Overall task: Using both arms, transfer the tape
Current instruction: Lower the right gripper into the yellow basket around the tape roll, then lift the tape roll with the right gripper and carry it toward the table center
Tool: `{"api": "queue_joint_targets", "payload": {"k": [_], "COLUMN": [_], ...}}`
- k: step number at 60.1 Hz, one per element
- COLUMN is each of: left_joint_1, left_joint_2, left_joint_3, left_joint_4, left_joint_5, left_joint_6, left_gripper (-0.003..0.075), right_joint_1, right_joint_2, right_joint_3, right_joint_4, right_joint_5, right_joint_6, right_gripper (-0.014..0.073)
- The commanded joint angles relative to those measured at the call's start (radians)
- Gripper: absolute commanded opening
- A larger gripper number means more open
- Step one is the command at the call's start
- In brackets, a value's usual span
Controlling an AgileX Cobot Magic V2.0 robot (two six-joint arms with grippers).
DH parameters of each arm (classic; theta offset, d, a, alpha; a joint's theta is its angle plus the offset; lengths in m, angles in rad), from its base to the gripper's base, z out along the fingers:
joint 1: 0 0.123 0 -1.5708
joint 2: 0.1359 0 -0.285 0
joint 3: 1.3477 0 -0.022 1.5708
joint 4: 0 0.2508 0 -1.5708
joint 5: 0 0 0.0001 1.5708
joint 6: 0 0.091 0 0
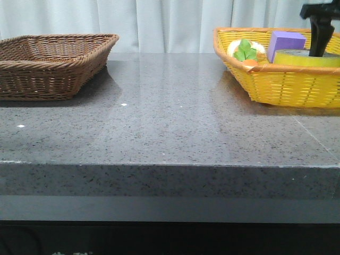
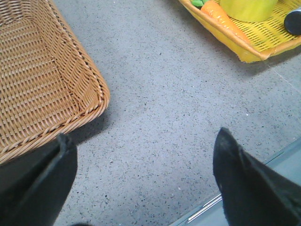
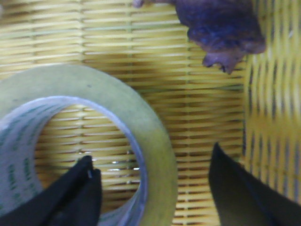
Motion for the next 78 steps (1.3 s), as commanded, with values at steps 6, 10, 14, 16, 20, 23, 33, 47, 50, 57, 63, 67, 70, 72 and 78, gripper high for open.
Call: {"api": "queue_joint_targets", "payload": {"k": [6, 10, 14, 16, 20, 23, 33, 47, 50, 57, 63, 67, 70, 72, 78], "left_joint_1": [-0.008, -0.008, -0.008, -0.008, -0.008, -0.008, -0.008, -0.008, -0.008, -0.008, -0.008, -0.008, -0.008, -0.008, -0.008], "left_joint_2": [-0.006, -0.006, -0.006, -0.006, -0.006, -0.006, -0.006, -0.006, -0.006, -0.006, -0.006, -0.006, -0.006, -0.006, -0.006], "left_joint_3": [-0.034, -0.034, -0.034, -0.034, -0.034, -0.034, -0.034, -0.034, -0.034, -0.034, -0.034, -0.034, -0.034, -0.034, -0.034], "left_joint_4": [-0.008, -0.008, -0.008, -0.008, -0.008, -0.008, -0.008, -0.008, -0.008, -0.008, -0.008, -0.008, -0.008, -0.008, -0.008], "left_joint_5": [-0.067, -0.067, -0.067, -0.067, -0.067, -0.067, -0.067, -0.067, -0.067, -0.067, -0.067, -0.067, -0.067, -0.067, -0.067], "left_joint_6": [-0.002, -0.002, -0.002, -0.002, -0.002, -0.002, -0.002, -0.002, -0.002, -0.002, -0.002, -0.002, -0.002, -0.002, -0.002], "left_gripper": [0.0585, 0.0585, 0.0585, 0.0585, 0.0585, 0.0585, 0.0585, 0.0585, 0.0585, 0.0585, 0.0585, 0.0585, 0.0585, 0.0585, 0.0585], "right_joint_1": [-0.008, -0.008, -0.008, -0.008, -0.008, -0.008, -0.008, 0.018, 0.037, 0.094, 0.162, 0.216, 0.252, 0.281, 0.371], "right_joint_2": [-0.022, -0.022, -0.024, -0.025, -0.025, -0.029, -0.067, -0.183, -0.211, -0.272, -0.308, -0.322, -0.324, -0.324, -0.316], "right_joint_3": [-0.037, -0.037, -0.037, -0.037, -0.037, -0.037, -0.037, -0.037, -0.037, -0.037, -0.037, -0.037, -0.037, -0.037, -0.032], "right_joint_4": [0.008, 0.008, 0.007, 0.007, 0.007, 0.006, 0.006, 0.007, 0.006, 0.006, 0.006, 0.006, 0.006, 0.006, -0.005], "right_joint_5": [-0.025, -0.027, -0.030, -0.030, -0.028, -0.025, -0.023, -0.023, -0.025, -0.037, -0.054, -0.066, -0.068, -0.070, -0.073], "right_joint_6": [-0.001, -0.001, -0.001, -0.001, -0.001, -0.001, -0.001, -0.002, -0.002, -0.002, -0.002, -0.003, -0.006, -0.006, -0.016], "right_gripper": [0.0253, 0.0178, 0.0129, 0.0118, 0.0110, 0.0110, 0.0110, 0.0110, 0.0110, 0.0110, 0.0110, 0.0110, 0.0110, 0.0110, 0.0110]}}
